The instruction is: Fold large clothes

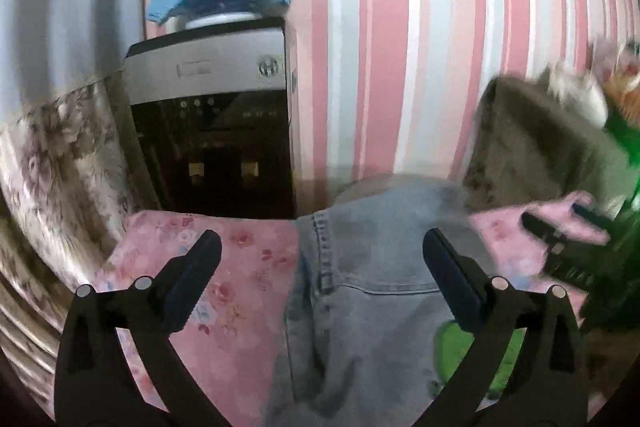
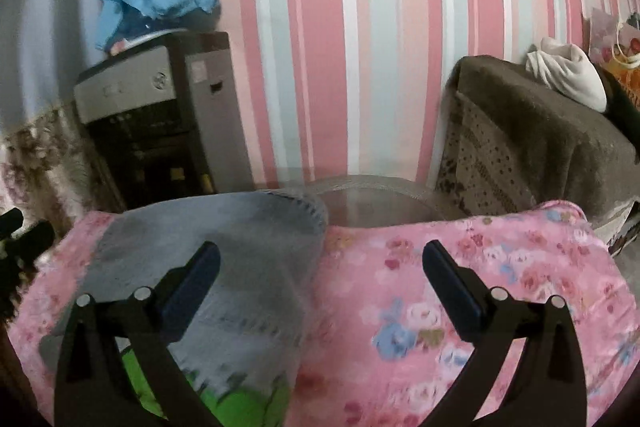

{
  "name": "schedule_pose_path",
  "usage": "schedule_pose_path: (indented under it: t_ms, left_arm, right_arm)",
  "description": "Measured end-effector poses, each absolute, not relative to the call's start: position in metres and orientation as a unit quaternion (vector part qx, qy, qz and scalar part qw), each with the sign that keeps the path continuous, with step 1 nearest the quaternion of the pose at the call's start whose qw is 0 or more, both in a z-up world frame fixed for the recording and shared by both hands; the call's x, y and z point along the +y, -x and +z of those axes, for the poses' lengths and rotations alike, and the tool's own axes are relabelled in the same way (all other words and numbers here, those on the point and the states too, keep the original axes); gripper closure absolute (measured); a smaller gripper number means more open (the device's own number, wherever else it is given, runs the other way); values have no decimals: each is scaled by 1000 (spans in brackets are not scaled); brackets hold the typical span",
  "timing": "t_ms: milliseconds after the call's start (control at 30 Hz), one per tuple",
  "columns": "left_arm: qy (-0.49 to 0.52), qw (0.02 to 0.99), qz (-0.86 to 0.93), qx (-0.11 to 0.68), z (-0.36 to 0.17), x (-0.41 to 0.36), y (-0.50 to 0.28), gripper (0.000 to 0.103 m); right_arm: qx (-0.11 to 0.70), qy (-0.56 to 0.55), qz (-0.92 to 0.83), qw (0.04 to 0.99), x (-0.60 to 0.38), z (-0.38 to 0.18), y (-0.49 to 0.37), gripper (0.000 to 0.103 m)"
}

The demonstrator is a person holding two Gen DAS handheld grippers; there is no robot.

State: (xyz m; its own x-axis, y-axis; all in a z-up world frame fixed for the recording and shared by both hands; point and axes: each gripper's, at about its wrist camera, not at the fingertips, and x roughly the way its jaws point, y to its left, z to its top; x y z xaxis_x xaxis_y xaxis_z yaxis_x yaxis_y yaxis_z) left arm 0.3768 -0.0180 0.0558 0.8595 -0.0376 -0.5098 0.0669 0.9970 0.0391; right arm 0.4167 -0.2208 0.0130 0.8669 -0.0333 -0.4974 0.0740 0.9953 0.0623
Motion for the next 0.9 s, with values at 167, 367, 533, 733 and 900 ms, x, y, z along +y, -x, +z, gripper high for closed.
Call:
schedule_pose_path:
  t_ms: [167, 367, 533, 733, 900]
  left_arm:
    - [-32, 947, -8, 320, 5, -3, -418, 8]
    - [-8, 936, -10, 353, -42, 18, -434, 8]
    - [9, 936, -7, 353, -50, 27, -436, 6]
    - [26, 939, -26, 341, -31, 32, -425, 8]
    - [52, 943, -50, 323, -7, 37, -393, 9]
  right_arm:
    - [283, -27, -42, 958, -223, -15, -459, 2]
    - [358, 8, -51, 932, -209, -62, -496, 2]
    - [375, 26, -54, 925, -197, -73, -503, 3]
    - [331, -8, -52, 942, -207, -41, -459, 2]
    - [292, -10, -10, 956, -197, -21, -386, 2]
